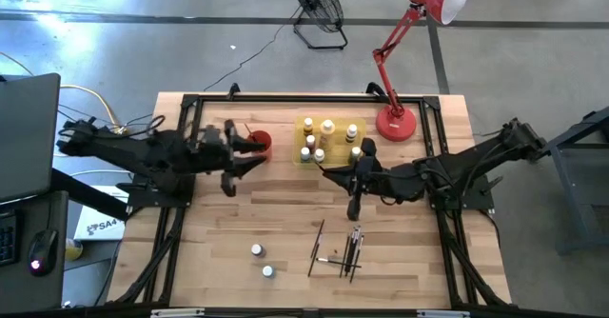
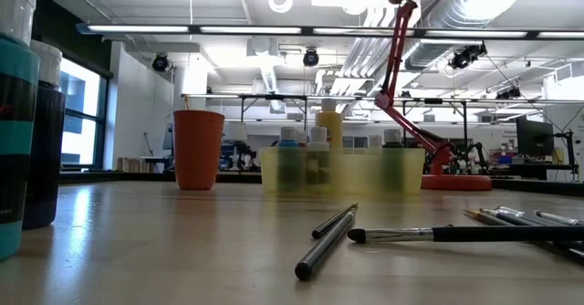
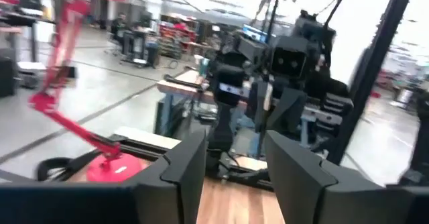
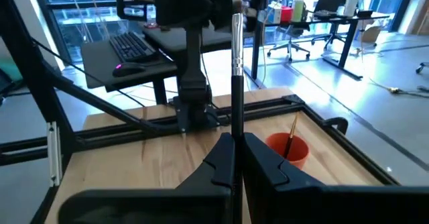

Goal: Pick & Place Paint Supplies
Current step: Put the silver paintbrush into the orange cup

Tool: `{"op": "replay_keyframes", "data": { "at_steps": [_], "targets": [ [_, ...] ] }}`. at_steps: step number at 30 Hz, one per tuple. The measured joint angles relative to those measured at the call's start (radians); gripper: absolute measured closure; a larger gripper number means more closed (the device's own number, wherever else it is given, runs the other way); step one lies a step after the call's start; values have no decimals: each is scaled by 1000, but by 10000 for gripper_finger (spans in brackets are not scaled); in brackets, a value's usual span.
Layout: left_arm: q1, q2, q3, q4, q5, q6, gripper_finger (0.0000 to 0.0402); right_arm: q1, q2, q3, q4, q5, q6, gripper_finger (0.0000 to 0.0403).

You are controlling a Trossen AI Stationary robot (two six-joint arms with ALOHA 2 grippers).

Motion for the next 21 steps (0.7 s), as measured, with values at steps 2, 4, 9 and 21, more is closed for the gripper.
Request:
{"op": "replay_keyframes", "data": {
  "at_steps": [2,4,9,21],
  "targets": [
    [28,42,-1,41,60,0,256,0,0,0,6,5,-10,399],
    [57,86,4,99,94,5,261,0,0,0,5,7,-10,399],
    [112,194,62,142,143,8,263,0,0,0,4,7,-12,399],
    [159,389,276,83,322,34,263,0,0,0,2,18,-29,399]
  ]
}}
